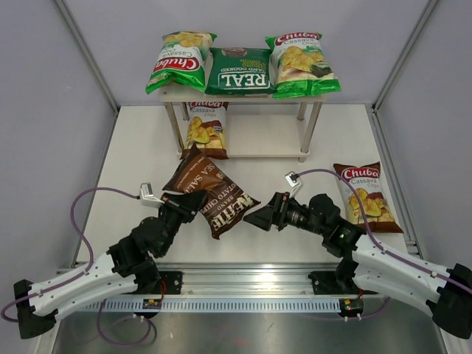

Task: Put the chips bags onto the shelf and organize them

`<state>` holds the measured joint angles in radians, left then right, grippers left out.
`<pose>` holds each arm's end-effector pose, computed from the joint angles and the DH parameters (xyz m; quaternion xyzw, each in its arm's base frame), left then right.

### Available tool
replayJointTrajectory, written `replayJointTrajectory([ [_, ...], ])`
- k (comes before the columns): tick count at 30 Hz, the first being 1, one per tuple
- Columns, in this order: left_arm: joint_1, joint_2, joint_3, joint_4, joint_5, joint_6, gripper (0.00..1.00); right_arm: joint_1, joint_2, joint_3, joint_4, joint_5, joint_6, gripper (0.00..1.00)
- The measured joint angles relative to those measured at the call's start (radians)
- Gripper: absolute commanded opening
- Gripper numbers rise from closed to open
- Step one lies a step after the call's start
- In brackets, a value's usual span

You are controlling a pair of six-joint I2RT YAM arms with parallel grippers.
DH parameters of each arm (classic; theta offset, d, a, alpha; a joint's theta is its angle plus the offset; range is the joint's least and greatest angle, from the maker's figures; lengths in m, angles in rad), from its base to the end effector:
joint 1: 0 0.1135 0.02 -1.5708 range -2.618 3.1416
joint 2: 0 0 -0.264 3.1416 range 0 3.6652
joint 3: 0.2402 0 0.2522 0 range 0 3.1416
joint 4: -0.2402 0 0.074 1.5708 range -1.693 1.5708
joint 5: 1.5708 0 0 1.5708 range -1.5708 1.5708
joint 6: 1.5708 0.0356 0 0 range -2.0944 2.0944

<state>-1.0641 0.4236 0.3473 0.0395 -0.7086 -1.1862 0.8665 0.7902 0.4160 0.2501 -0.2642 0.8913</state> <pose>0.0829 -0.1017 0.2594 -0.2815 0.6593 -0.4796 0.5060 0.1170 0.1521 0.2540 -0.0780 0.7441 0.5682 0.3426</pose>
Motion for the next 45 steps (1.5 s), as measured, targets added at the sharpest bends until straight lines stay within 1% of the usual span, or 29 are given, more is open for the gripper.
replayJointTrajectory([
  [3, 0.0, -0.005, 0.0, 0.004, -0.004, 0.0, 0.02, 0.027, 0.055, 0.001, 0.045, 0.003, 0.008, 0.98],
  [7, 0.0, -0.005, 0.0, 0.041, 0.0, -0.008, 0.02, 0.103, 0.115, 0.001, 0.141, 0.029, 0.015, 0.97],
  [10, 0.0, 0.001, -0.003, 0.093, 0.023, -0.025, 0.02, 0.147, 0.14, 0.0, 0.23, 0.075, 0.016, 0.97],
  [13, 0.0, 0.012, -0.015, 0.151, 0.055, -0.054, 0.02, 0.177, 0.141, -0.001, 0.295, 0.156, 0.02, 0.97],
  [18, 0.0, 0.059, -0.039, 0.237, 0.105, -0.1, 0.01, 0.183, 0.142, -0.031, 0.364, 0.28, 0.045, 0.97],
  [23, 0.0, 0.104, -0.069, 0.319, 0.141, -0.136, 0.01, 0.185, 0.142, -0.051, 0.371, 0.363, 0.068, 0.95],
  [29, -0.006, 0.079, -0.079, 0.327, 0.146, -0.142, 0.0, 0.187, 0.127, -0.077, 0.345, 0.458, 0.146, 0.95],
  [34, -0.01, 0.071, -0.079, 0.321, 0.162, -0.142, 0.0, 0.187, 0.121, -0.124, 0.388, 0.469, 0.171, 0.94],
  [38, -0.01, 0.113, -0.079, 0.338, 0.193, -0.144, 0.0, 0.187, 0.148, -0.138, 0.478, 0.453, 0.155, 0.91],
  [40, -0.01, 0.147, -0.078, 0.354, 0.225, -0.148, 0.01, 0.187, 0.16, -0.138, 0.517, 0.445, 0.138, 0.84],
  [42, -0.01, 0.182, -0.07, 0.367, 0.249, -0.151, 0.04, 0.187, 0.167, -0.14, 0.544, 0.438, 0.115, 0.69],
  [43, -0.008, 0.197, -0.064, 0.374, 0.255, -0.15, 0.11, 0.187, 0.167, -0.142, 0.55, 0.438, 0.103, 0.53],
  [45, -0.002, 0.202, -0.054, 0.37, 0.256, -0.148, 0.21, 0.186, 0.162, -0.151, 0.565, 0.436, 0.083, 0.46],
])
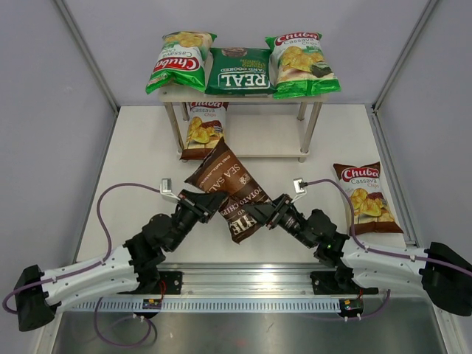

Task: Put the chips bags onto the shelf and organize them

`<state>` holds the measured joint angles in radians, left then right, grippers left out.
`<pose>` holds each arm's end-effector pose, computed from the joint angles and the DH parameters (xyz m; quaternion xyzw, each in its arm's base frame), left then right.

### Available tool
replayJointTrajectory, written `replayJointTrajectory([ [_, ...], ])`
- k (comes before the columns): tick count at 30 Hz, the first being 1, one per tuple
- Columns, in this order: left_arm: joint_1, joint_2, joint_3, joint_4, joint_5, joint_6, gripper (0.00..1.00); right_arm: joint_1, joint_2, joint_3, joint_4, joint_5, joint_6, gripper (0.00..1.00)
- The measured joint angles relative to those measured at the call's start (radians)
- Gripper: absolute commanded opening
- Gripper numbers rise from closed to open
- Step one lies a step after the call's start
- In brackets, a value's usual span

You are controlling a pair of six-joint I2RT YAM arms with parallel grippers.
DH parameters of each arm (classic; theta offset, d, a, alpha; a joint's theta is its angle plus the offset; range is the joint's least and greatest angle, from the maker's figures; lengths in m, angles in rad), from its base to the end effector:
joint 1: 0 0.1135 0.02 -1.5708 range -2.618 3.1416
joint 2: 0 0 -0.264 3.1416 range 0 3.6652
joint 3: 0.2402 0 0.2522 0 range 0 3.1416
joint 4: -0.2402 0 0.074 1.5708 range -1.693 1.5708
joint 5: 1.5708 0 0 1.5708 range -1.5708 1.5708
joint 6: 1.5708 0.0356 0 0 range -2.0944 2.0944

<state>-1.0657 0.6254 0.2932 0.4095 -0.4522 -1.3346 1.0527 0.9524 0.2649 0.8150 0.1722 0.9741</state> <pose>0.0924 -0.1349 0.2531 -0.2518 0.6339 -0.6115 0.4010 0.1056 0.1729 0.2334 0.0387 0.6602 0.6047 0.4439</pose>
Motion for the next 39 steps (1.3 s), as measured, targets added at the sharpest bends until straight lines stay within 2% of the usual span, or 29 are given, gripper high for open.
replayJointTrajectory([
  [1, 0.001, -0.003, 0.009, -0.014, 0.002, 0.007, 0.3, 0.0, -0.007, -0.005, 0.008, -0.002, -0.004, 0.37],
  [3, 0.0, -0.01, 0.034, -0.066, 0.006, 0.027, 0.38, 0.001, -0.031, -0.013, 0.01, -0.007, -0.011, 0.28],
  [4, -0.001, -0.016, 0.051, -0.105, 0.009, 0.047, 0.46, 0.002, -0.048, -0.017, 0.004, -0.008, -0.014, 0.27],
  [5, -0.003, -0.024, 0.072, -0.145, 0.014, 0.066, 0.47, 0.002, -0.066, -0.019, -0.001, -0.007, -0.016, 0.22],
  [11, 0.024, -0.082, 0.191, -0.335, -0.002, 0.193, 0.54, 0.002, -0.196, -0.024, -0.099, 0.026, -0.031, 0.2],
  [14, 0.106, -0.084, 0.242, -0.427, 0.008, 0.265, 0.63, 0.002, -0.25, -0.023, -0.183, 0.074, -0.024, 0.2],
  [17, 0.213, -0.051, 0.304, -0.529, 0.05, 0.354, 0.77, 0.002, -0.273, -0.02, -0.282, 0.145, -0.009, 0.18],
  [18, 0.237, -0.034, 0.328, -0.565, 0.069, 0.384, 0.85, -0.001, -0.272, -0.015, -0.311, 0.163, -0.004, 0.18],
  [22, 0.263, 0.027, 0.449, -0.725, 0.134, 0.521, 0.99, -0.079, -0.224, 0.031, -0.399, 0.185, 0.035, 0.17],
  [32, 0.263, 0.027, 0.745, -1.152, 0.155, 0.811, 0.99, -0.293, 0.039, 0.212, -0.354, 0.177, 0.09, 0.16],
  [35, 0.263, 0.01, 0.781, -1.242, 0.154, 0.882, 0.99, -0.362, 0.141, 0.256, -0.299, 0.177, 0.108, 0.16],
  [39, 0.263, -0.057, 0.749, -1.287, 0.152, 0.963, 0.99, -0.432, 0.296, 0.323, -0.233, 0.154, 0.128, 0.17],
])
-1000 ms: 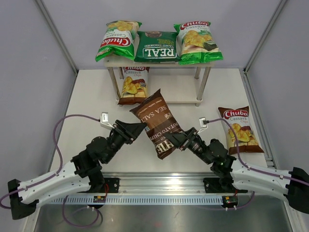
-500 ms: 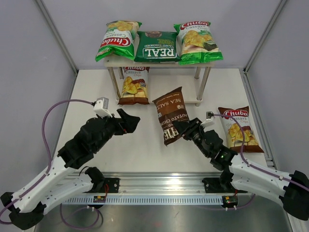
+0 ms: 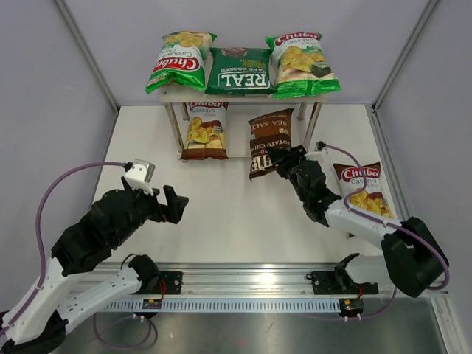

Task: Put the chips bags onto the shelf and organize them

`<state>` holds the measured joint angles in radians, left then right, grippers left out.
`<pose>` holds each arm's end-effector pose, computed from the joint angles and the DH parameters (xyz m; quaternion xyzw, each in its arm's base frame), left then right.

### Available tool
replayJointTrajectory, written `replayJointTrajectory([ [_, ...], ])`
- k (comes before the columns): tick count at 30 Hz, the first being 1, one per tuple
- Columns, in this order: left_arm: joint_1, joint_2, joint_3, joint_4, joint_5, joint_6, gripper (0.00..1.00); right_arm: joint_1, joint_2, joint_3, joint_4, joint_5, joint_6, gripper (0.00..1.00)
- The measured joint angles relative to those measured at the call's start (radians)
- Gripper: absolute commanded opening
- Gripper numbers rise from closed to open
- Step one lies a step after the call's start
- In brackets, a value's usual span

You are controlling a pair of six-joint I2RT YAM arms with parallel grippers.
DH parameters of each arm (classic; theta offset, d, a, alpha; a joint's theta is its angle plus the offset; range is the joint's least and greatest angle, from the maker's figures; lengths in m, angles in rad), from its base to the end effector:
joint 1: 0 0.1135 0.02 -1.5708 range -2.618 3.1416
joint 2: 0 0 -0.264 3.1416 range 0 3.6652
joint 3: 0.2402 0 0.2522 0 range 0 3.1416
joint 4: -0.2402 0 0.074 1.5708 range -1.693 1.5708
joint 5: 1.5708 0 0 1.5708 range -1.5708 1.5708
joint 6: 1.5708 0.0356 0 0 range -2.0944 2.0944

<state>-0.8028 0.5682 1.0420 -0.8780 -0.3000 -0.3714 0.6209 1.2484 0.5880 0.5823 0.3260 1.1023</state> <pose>0.0683 -0.0556 0.3782 0.0962 0.8238 -0.1978 0.5225 0.2295 0.1501 0.2526 0.2797 0.6773 0.4308 0.5267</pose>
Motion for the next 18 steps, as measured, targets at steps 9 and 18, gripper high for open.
replayJointTrajectory([
  [9, 0.0, -0.123, -0.201, 0.043, -0.014, 0.039, 0.99, -0.059, 0.321, 0.189, 0.122, -0.032, 0.034, 0.17],
  [18, 0.0, -0.144, -0.215, 0.075, -0.015, 0.039, 0.99, -0.077, 0.618, 0.41, 0.116, -0.055, 0.077, 0.22],
])
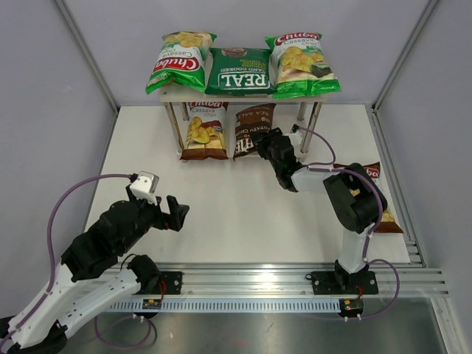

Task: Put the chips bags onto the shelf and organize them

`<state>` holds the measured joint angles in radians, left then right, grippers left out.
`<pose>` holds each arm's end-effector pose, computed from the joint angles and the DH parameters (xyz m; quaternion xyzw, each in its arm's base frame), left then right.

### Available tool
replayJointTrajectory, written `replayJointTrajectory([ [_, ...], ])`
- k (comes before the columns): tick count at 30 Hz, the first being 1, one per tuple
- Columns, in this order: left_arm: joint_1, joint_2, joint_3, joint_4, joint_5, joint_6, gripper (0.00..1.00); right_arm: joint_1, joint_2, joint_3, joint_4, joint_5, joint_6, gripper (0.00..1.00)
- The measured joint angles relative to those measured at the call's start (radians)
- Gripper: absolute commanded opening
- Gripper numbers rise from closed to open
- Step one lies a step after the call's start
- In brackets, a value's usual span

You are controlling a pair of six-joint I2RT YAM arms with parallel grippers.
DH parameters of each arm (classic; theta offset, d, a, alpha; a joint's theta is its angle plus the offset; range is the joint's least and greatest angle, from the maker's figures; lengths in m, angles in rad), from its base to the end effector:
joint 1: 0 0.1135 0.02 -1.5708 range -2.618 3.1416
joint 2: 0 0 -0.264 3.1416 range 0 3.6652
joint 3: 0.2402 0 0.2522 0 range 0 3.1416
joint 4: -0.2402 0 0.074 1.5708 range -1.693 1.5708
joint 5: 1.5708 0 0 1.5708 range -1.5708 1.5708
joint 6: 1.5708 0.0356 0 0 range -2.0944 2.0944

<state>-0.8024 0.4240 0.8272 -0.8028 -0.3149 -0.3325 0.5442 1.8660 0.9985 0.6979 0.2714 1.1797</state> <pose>0.0639 -0.0502 0.3315 0.1073 0.8206 -0.1832 0.5305 0.3538 0.2029 0.1998 0.3195 0.6923 0.4176 0.4943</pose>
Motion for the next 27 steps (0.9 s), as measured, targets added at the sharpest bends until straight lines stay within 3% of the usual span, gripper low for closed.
replayJointTrajectory([
  [11, 0.0, -0.028, -0.003, 0.012, -0.001, 0.0, 0.99, -0.004, 0.12, 0.098, -0.094, -0.027, 0.124, 0.43],
  [23, 0.0, -0.032, -0.003, 0.012, -0.002, 0.0, 0.99, -0.006, 0.19, 0.198, -0.171, -0.072, 0.202, 0.46],
  [27, 0.0, -0.032, -0.003, 0.012, -0.002, 0.0, 0.99, -0.006, 0.19, 0.198, -0.179, -0.072, 0.218, 0.59],
])
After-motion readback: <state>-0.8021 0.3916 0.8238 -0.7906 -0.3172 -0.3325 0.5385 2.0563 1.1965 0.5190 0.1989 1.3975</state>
